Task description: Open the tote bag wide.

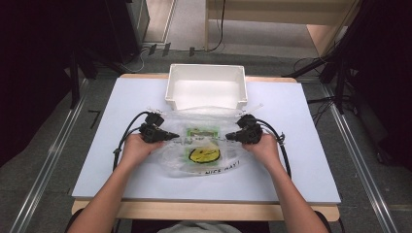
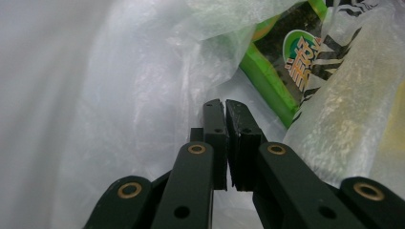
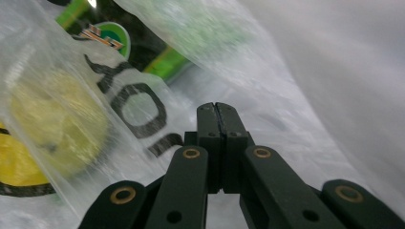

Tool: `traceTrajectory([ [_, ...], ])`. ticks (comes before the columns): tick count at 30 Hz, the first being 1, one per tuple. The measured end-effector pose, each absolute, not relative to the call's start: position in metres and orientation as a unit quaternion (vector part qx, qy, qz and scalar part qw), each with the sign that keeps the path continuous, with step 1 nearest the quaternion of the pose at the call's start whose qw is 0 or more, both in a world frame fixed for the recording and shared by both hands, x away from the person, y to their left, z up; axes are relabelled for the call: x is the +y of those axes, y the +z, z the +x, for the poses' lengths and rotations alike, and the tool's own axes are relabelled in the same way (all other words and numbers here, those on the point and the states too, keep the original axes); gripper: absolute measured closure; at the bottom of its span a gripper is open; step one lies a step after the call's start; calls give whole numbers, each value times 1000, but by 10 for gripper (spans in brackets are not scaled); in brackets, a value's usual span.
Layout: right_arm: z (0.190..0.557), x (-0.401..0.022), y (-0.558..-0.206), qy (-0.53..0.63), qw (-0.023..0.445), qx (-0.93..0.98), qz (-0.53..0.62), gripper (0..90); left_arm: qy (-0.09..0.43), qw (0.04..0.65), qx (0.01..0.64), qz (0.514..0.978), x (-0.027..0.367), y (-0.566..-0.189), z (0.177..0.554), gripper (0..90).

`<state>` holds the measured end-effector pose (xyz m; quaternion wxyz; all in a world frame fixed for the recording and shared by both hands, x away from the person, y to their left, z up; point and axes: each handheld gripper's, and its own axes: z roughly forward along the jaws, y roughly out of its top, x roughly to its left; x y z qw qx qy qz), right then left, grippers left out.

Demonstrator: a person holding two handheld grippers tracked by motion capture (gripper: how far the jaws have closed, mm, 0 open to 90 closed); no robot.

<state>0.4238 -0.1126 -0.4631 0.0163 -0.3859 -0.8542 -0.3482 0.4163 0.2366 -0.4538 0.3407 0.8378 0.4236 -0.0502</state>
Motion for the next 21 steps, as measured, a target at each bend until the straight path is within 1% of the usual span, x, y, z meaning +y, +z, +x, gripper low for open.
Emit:
traceTrajectory([
  [8,420,-122,-468,-342,0,-850,-399,900,-54,341,446,826,251,-458,416,887],
  [14,417,-132,-466,-332,-13,-845,-419,900,-37,330,462,822,259,-456,414,900],
  [18,416,-141,-466,-324,-27,-840,-435,900,-33,329,491,806,269,-456,413,900],
  [21,414,-151,-466,-323,-27,-831,-451,900,-28,329,499,802,275,-455,412,900],
])
